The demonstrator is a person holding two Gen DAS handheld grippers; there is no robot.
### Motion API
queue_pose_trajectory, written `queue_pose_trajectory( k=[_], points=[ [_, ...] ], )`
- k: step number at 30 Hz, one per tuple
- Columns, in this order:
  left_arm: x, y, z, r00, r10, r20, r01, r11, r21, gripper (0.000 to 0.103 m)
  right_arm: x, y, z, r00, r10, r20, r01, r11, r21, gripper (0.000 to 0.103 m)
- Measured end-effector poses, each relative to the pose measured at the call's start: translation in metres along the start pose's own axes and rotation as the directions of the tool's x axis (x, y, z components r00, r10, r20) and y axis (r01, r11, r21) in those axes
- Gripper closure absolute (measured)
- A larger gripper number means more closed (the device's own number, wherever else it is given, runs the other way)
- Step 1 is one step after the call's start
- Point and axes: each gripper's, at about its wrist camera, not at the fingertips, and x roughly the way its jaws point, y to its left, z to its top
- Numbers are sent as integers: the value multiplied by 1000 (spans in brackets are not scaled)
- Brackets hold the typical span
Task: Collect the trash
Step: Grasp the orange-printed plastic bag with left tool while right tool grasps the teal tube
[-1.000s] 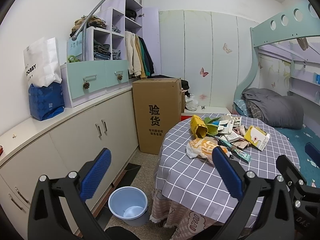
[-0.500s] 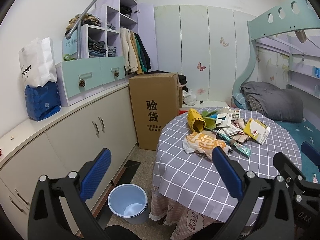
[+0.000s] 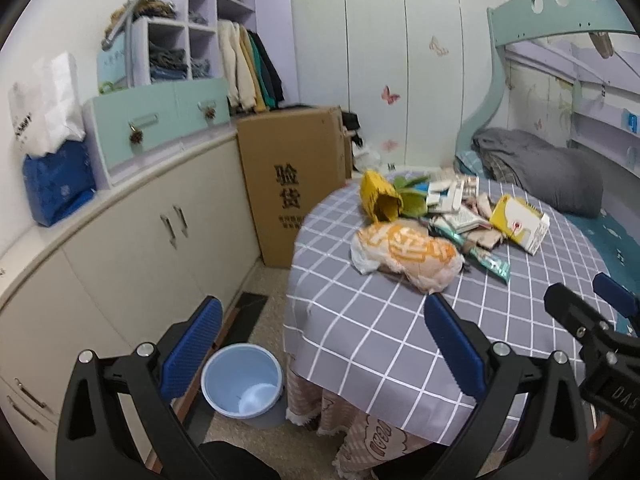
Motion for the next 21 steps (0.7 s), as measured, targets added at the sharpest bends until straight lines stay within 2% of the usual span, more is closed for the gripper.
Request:
queue_pose_trajectory(
  k=[7,13,18,20,21],
  points=[
    [46,-8,5,991,-77,-113,72,996,-50,4,36,-20,1,995,-30,-97,35,998,51,6],
    [79,-36,29,973,-177,-146,168,983,-69,4,57,-39,9,991,-80,-108,86,995,51,6],
    [111,-67,46,964,-194,-179,189,981,-44,4,78,-51,20,982,-130,-138,131,991,-4,6],
    [128,-76,48,963,-161,-217,161,987,-19,5,91,-56,25,976,-143,-166,139,990,-32,6],
    [135,-78,47,963,-152,-224,153,988,-12,9,97,-57,28,972,-147,-182,141,989,-48,6]
  ],
)
